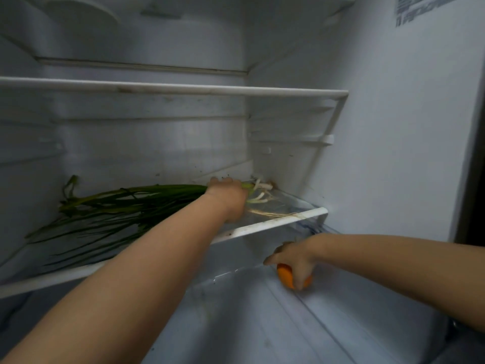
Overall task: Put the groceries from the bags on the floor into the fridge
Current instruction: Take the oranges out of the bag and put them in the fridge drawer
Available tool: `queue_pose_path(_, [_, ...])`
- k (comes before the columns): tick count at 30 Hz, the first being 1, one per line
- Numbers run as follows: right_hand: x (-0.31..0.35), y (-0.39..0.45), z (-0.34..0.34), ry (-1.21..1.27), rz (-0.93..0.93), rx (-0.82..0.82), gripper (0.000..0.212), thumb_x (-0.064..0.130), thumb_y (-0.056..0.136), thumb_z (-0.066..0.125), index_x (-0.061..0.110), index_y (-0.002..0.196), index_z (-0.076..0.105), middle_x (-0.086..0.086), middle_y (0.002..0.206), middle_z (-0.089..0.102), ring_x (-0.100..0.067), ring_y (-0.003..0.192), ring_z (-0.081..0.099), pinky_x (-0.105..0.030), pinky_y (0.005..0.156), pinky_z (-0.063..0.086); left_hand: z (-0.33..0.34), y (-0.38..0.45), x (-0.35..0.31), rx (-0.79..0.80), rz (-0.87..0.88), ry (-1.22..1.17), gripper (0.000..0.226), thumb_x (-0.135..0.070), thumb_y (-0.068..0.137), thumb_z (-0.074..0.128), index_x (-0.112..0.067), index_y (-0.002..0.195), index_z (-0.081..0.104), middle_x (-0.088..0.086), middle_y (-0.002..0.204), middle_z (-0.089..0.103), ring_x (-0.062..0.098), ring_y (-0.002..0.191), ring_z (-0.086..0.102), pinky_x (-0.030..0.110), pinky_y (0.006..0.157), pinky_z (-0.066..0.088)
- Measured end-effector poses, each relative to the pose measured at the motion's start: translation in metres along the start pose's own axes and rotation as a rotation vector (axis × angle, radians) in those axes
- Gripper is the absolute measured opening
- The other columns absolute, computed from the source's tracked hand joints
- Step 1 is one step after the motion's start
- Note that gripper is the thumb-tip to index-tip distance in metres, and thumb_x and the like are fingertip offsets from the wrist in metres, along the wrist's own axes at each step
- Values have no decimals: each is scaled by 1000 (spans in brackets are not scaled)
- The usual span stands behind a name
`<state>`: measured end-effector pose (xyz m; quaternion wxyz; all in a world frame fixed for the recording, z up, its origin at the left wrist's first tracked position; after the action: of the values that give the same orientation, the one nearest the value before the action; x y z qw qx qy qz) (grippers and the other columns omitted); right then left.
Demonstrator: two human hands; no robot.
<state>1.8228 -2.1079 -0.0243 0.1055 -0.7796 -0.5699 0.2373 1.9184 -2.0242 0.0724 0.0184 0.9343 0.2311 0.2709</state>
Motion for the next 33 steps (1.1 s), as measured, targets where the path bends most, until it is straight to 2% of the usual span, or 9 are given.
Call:
queue_pose_path(4, [1,-12,-8,7,1,8,82,25,81,66,25,147,16,-14,151,24,-34,137,31,-42,108,38,-20,-3,-12,-68,66,-4,42,-28,98,38,-15,138,39,11,142,39,29,131,37,43,107,31])
queue_pose_path(9, [7,-55,-37,-29,17,29,48,21,91,54,2,134,43,-20,138,47,-33,125,46,-35,101,39,-59,-19,-19,-42,115,85,39,-26,99,38,-13,135,46,11,138,49,29,126,47,39,99,42])
queue_pose_path(14, [24,-123,-62,56,-13,-158,47,23,92,52,10,137,43,-12,141,46,-27,128,44,-34,106,38,-86,-71,-33,50,93,111,41,-28,99,39,-16,138,43,12,138,49,31,125,50,39,97,44])
queue_pose_path(18, [38,-186,-65,94,-83,-478,41,21,91,52,12,131,50,-10,135,53,-26,122,51,-29,97,41,-106,-135,-43,63,-43,-7,40,-32,99,38,-15,133,49,11,137,52,30,123,51,36,97,44])
queue_pose_path(21, [52,-230,-52,142,-146,-768,33,17,89,53,9,120,60,-13,123,63,-28,112,58,-32,92,46,-117,-199,-53,22,-203,-85,39,-33,98,39,-17,132,51,13,133,54,31,119,53,34,93,45])
queue_pose_path(23, [67,-252,-37,202,-222,-934,29,17,88,53,8,113,64,-16,116,66,-30,108,60,-34,91,48,-117,-247,-64,-34,-328,-148,35,-33,97,41,-19,126,55,13,128,57,32,115,55,34,87,46])
queue_pose_path(26, [101,-282,-11,315,-405,-1115,28,14,87,54,4,112,65,-17,118,65,-30,111,58,-31,90,42,-111,-325,-86,-110,-496,-185,33,-28,95,43,-13,119,59,14,124,58,32,114,54,35,86,46])
queue_pose_path(29, [150,-316,20,468,-612,-1174,27,9,87,54,-1,111,65,-18,118,64,-30,111,56,-28,88,38,-100,-408,-109,-111,-630,-139,33,-25,94,43,-8,117,61,14,123,57,33,118,51,38,87,47])
queue_pose_path(33, [230,-346,59,503,-784,-1084,27,5,86,55,-2,110,64,-19,118,63,-31,114,56,-31,95,38,-85,-517,-132,5,-812,-130,33,-24,94,43,-5,113,61,16,119,58,34,116,52,39,84,46])
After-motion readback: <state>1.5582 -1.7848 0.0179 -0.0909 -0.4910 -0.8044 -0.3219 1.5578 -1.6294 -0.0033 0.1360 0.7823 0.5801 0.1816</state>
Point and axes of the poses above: each hand's wrist, its own y-axis towards the middle knuckle, its own z-axis out of the palm, x = y × z, the point moved 3 cm from there along y, towards the middle knuckle
